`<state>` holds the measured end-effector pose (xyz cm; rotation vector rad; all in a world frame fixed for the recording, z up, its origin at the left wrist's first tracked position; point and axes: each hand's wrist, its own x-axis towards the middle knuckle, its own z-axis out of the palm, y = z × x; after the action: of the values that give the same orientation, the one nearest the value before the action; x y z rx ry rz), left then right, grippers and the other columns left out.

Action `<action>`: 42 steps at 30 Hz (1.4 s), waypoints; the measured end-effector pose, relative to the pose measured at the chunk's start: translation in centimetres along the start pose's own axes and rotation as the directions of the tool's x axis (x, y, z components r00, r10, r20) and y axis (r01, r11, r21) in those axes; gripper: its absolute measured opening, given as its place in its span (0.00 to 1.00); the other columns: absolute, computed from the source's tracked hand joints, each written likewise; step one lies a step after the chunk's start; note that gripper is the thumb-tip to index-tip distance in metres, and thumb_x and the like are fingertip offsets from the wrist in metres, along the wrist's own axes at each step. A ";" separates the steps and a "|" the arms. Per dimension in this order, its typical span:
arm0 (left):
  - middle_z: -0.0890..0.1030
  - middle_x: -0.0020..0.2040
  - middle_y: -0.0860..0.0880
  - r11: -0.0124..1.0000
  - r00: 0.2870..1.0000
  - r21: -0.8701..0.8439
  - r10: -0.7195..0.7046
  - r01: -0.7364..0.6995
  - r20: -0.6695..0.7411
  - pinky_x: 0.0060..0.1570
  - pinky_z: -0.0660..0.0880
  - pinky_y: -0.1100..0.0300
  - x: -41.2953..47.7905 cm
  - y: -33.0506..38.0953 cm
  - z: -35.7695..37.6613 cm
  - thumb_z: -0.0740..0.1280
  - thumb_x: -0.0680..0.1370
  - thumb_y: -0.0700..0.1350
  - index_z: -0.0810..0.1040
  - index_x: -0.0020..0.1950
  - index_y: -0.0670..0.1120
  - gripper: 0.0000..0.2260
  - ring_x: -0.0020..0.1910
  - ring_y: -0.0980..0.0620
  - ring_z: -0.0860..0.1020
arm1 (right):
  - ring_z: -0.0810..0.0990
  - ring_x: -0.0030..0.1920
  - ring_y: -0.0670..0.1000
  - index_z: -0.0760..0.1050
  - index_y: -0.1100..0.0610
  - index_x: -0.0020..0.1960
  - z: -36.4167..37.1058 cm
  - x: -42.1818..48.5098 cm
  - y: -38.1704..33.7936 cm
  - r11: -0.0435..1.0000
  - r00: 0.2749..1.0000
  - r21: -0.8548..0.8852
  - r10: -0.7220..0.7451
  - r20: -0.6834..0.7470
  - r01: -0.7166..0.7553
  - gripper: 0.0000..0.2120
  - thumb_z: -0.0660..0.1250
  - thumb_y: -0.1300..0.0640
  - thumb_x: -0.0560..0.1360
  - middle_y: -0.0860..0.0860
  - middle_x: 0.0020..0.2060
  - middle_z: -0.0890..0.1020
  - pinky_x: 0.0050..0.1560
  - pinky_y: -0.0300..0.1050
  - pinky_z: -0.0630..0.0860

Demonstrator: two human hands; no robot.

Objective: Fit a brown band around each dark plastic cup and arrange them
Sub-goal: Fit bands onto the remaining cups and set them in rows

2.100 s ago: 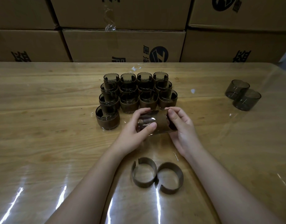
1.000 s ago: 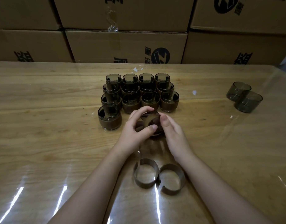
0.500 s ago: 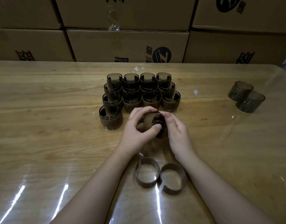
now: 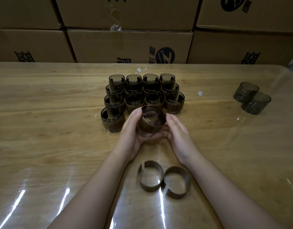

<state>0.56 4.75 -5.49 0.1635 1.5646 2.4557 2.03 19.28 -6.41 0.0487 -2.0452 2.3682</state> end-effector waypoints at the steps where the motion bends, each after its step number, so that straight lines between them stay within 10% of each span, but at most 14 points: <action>1: 0.78 0.62 0.36 0.999 1.000 -0.034 -0.011 0.011 -0.005 0.56 0.74 0.31 0.2 0.0 -0.2 0.65 0.74 0.57 0.74 0.65 0.41 0.26 0.59 0.33 0.78 | 0.82 0.54 0.52 0.76 0.53 0.61 0.1 0.0 0.0 1.000 1.000 -0.009 0.007 0.016 -0.007 0.20 0.60 0.41 0.77 0.53 0.53 0.84 0.59 0.53 0.77; 17: 0.79 0.60 0.36 0.975 0.991 -0.184 -0.112 0.125 0.077 0.42 0.80 0.48 0.3 0.0 0.1 0.60 0.75 0.55 0.70 0.70 0.39 0.28 0.54 0.40 0.80 | 0.77 0.58 0.55 0.71 0.54 0.68 -0.4 0.1 -0.7 0.917 0.985 0.367 0.116 0.130 -0.156 0.23 0.61 0.52 0.73 0.58 0.61 0.79 0.60 0.50 0.71; 28: 0.75 0.66 0.40 0.954 0.985 -0.275 -0.081 0.121 0.154 0.45 0.79 0.45 0.4 0.1 -0.3 0.65 0.74 0.51 0.72 0.68 0.47 0.23 0.60 0.40 0.79 | 0.83 0.43 0.46 0.73 0.53 0.64 -0.5 0.5 -0.5 0.800 0.979 0.565 0.144 0.145 -0.201 0.20 0.63 0.59 0.72 0.52 0.50 0.84 0.37 0.37 0.77; 33: 0.76 0.66 0.37 0.929 0.985 -0.343 -0.092 0.137 0.143 0.50 0.78 0.41 0.3 -0.2 -0.3 0.66 0.75 0.52 0.71 0.69 0.43 0.25 0.63 0.36 0.76 | 0.77 0.61 0.54 0.69 0.58 0.70 -0.1 0.4 -0.1 0.879 0.985 0.443 0.150 0.089 -0.174 0.25 0.64 0.55 0.73 0.58 0.62 0.79 0.60 0.47 0.74; 39: 0.80 0.59 0.36 0.928 0.997 -0.364 -0.068 0.073 0.025 0.48 0.80 0.44 0.7 0.0 -1.1 0.62 0.76 0.55 0.71 0.66 0.41 0.25 0.59 0.36 0.79 | 0.81 0.50 0.39 0.65 0.45 0.68 1.0 -0.2 1.0 0.994 0.987 -0.105 0.009 0.157 0.008 0.31 0.72 0.64 0.71 0.44 0.47 0.83 0.53 0.35 0.76; 42: 0.81 0.58 0.37 0.973 0.999 -0.227 -0.029 0.032 0.018 0.50 0.80 0.45 0.7 -0.2 -0.9 0.63 0.75 0.57 0.68 0.67 0.41 0.27 0.57 0.36 0.80 | 0.80 0.57 0.46 0.69 0.51 0.68 0.9 -0.2 0.7 0.998 0.997 0.052 0.021 0.074 -0.024 0.31 0.74 0.59 0.67 0.45 0.53 0.83 0.61 0.45 0.76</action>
<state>-0.28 4.25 -6.09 0.1172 1.2576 2.5783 2.22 18.33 -6.94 0.1152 -2.0234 2.4701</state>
